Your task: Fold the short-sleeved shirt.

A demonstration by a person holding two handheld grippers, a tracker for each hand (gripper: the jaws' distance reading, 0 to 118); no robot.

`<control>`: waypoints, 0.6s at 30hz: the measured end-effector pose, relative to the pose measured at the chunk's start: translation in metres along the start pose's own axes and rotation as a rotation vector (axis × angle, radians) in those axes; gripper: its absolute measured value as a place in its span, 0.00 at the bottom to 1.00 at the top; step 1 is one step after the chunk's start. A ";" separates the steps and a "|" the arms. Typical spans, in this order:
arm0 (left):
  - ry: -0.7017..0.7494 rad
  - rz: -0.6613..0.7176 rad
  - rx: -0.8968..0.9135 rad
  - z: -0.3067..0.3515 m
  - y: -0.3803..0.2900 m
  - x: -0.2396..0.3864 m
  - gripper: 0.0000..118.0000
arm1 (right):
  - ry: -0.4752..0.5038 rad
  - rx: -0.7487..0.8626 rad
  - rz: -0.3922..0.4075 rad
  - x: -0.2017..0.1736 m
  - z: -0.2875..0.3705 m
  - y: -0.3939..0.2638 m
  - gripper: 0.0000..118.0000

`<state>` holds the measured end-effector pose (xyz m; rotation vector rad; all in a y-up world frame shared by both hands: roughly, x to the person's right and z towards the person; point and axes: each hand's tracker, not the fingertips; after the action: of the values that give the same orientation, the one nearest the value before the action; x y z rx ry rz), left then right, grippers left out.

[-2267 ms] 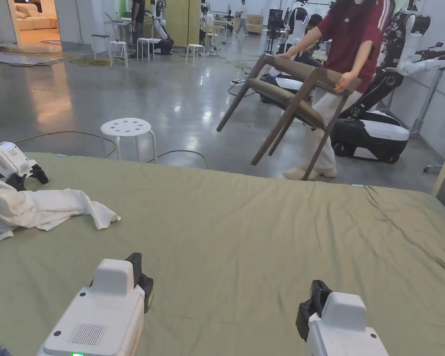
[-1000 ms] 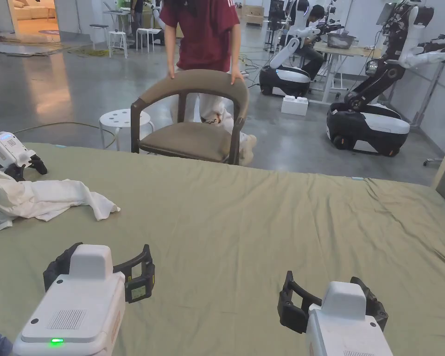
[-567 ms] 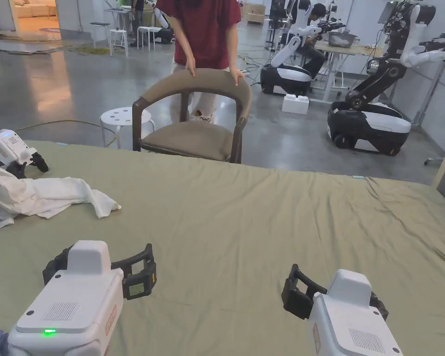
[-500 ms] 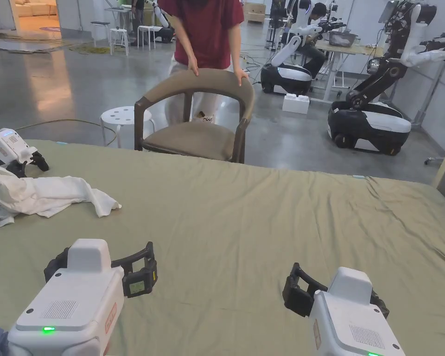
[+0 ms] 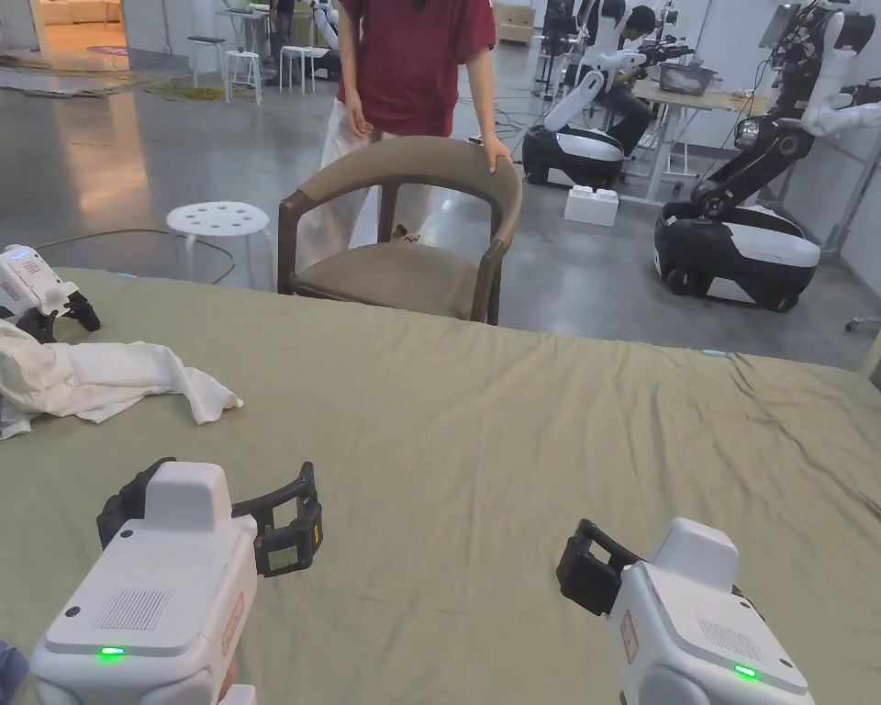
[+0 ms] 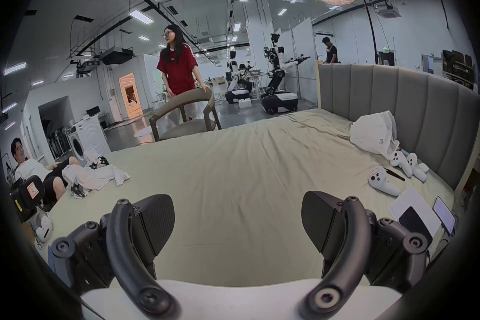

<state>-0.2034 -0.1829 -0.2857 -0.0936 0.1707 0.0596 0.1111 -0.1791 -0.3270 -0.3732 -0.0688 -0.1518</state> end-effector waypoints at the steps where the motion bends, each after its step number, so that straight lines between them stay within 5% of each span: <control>1: 0.002 -0.012 -0.003 0.000 0.000 0.001 0.92 | -0.011 -0.003 0.013 -0.001 -0.001 0.000 0.86; 7: 0.000 -0.043 -0.035 0.000 -0.001 0.005 0.92 | -0.064 -0.016 0.071 -0.008 -0.004 -0.002 0.86; 18: 0.017 -0.036 -0.042 0.001 -0.005 0.000 0.92 | -0.054 -0.022 0.041 -0.003 -0.006 -0.002 0.86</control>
<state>-0.2030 -0.1878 -0.2846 -0.1389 0.1850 0.0264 0.1083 -0.1824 -0.3321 -0.4007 -0.1128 -0.1023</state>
